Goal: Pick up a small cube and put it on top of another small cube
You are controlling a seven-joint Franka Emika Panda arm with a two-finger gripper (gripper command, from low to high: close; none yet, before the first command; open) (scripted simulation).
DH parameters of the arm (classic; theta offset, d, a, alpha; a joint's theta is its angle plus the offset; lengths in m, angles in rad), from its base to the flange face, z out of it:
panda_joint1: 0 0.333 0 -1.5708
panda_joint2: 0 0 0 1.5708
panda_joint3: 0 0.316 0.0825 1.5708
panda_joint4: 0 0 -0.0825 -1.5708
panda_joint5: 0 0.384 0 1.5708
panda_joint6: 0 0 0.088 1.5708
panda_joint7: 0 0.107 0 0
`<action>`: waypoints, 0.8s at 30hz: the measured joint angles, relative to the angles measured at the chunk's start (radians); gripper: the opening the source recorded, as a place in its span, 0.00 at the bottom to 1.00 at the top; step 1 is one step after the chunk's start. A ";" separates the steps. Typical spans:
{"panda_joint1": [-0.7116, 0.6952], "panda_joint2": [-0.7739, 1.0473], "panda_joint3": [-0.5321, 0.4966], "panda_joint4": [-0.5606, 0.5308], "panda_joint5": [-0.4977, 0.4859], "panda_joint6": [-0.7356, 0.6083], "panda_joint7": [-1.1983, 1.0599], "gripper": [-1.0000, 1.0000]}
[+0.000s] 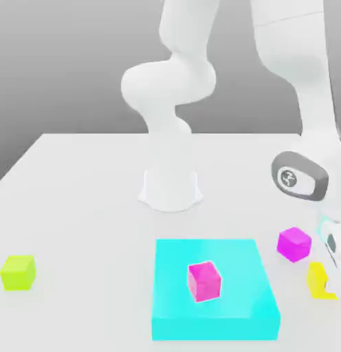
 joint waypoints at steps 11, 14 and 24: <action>0.013 -0.388 0.126 -0.219 0.171 -0.166 -0.323 0.00; 0.057 -0.498 0.123 -0.306 0.207 -0.186 -0.441 0.00; 0.065 -0.316 0.099 -0.339 0.083 0.025 -0.396 1.00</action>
